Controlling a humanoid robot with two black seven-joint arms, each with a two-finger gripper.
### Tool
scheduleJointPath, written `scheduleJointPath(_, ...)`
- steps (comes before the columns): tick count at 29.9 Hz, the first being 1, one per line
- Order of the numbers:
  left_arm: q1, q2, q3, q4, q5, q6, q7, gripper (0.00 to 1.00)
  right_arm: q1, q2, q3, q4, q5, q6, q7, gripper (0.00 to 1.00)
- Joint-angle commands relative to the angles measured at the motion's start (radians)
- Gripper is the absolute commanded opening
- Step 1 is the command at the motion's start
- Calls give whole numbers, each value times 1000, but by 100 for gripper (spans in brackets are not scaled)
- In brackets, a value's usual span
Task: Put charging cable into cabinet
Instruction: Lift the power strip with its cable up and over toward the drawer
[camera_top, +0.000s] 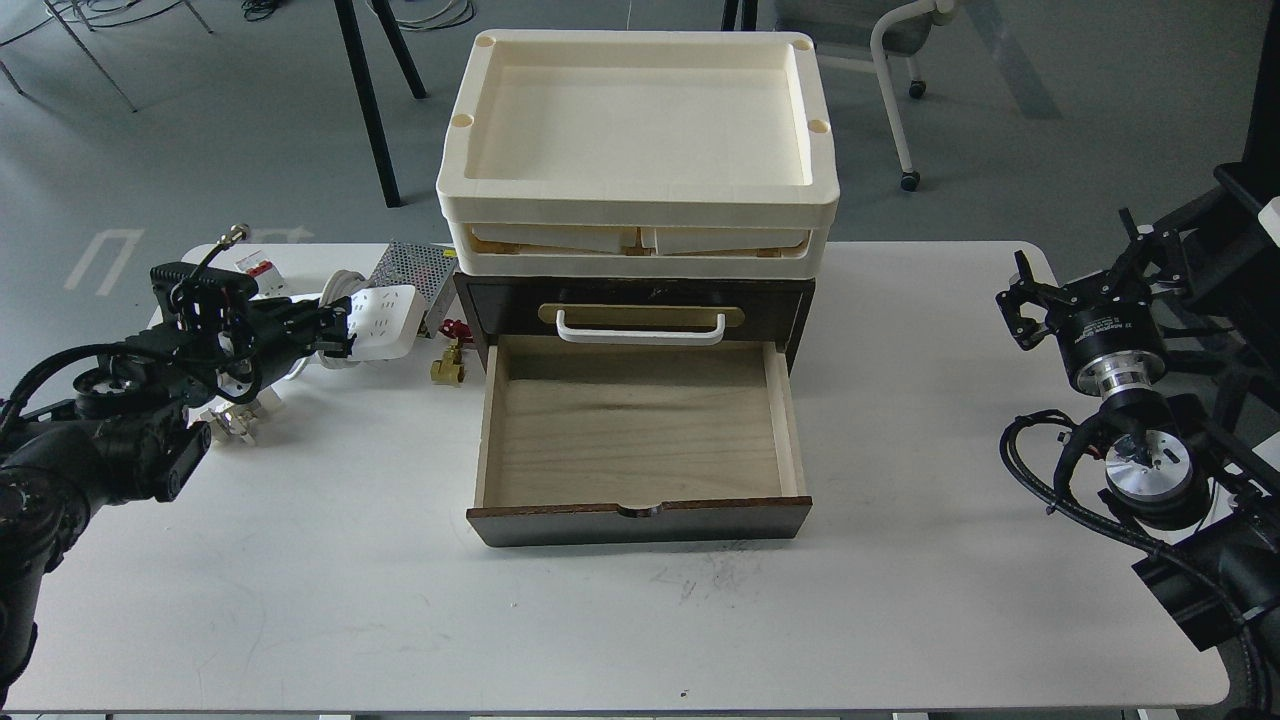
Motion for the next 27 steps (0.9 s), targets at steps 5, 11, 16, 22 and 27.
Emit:
scheduleJointPath(5,-53,45,2,4,-164,-113,0,6,0,0,0,0,0,-1,0,100)
scheduleJointPath(11,-94,152,2,4,-181,-118,0,6,0,0,0,0,0,-1,0,100)
scheduleJointPath(16,-189,244,-8,4,-194,-170,0,6,0,0,0,0,0,1,0,100)
scheduleJointPath(22,-347,313,-38,1,-307,-265,0,6,0,0,0,0,0,1,0,100)
scheduleJointPath(27,-484,297,-39,-11,-313,-310,0,6,0,-3,0,-1,0,1,0,100)
